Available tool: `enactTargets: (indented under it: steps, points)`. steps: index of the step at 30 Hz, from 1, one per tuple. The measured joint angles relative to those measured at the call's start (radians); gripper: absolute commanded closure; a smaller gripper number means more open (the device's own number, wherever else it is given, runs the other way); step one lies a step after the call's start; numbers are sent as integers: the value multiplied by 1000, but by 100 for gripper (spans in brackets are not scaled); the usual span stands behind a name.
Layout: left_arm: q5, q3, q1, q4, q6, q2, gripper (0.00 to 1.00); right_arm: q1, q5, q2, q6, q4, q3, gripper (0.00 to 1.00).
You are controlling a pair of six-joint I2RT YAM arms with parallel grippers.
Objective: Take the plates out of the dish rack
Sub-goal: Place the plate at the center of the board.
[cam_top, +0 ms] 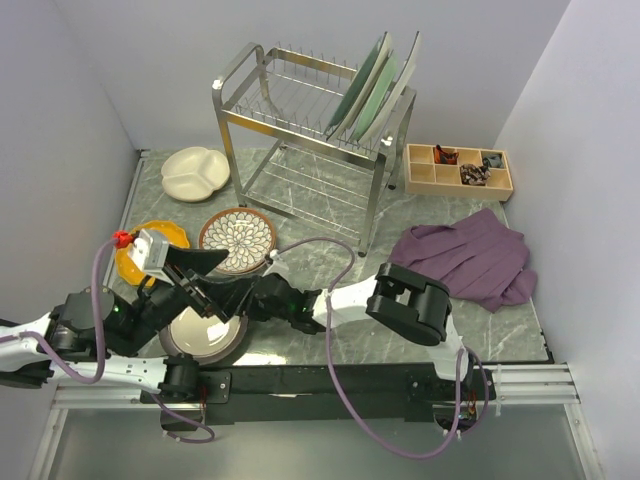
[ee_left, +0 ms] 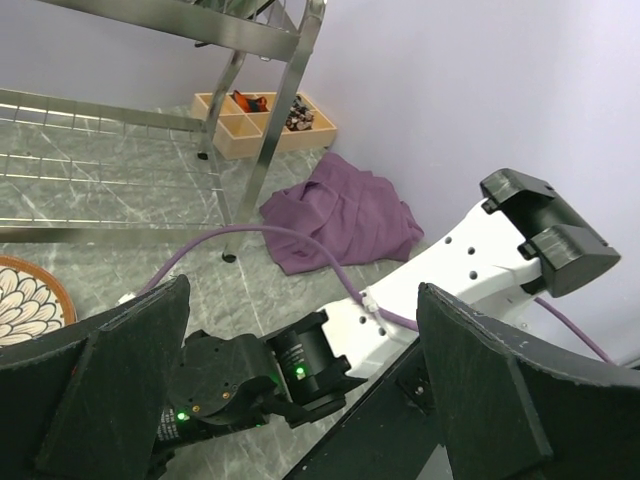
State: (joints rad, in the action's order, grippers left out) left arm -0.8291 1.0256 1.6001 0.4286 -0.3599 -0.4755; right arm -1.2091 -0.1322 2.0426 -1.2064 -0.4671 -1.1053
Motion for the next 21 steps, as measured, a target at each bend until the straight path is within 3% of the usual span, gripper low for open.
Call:
enactTargets:
  steps: [8, 13, 14, 15, 17, 21]
  points:
    - [-19, -36, 0, -32, 20, 0, 1, 24, -7, -22, 3, 24, 41, 48]
    - [-29, -52, 0, -78, 44, 0, 0, 33, -35, -100, 29, 55, 98, 30]
    - [-33, -57, 0, -90, 51, -1, 1, 35, -43, -128, 39, 71, 106, 24]
    - [-34, -58, 0, -98, 58, -1, 1, 35, -51, -161, 49, 89, 118, 10]
    - [-37, -69, 0, -137, 73, -1, 0, 36, -64, -242, 76, 122, 145, 0]
    - [-52, -85, 0, -191, 121, -5, 0, 36, -100, -461, 160, 243, 198, 0]
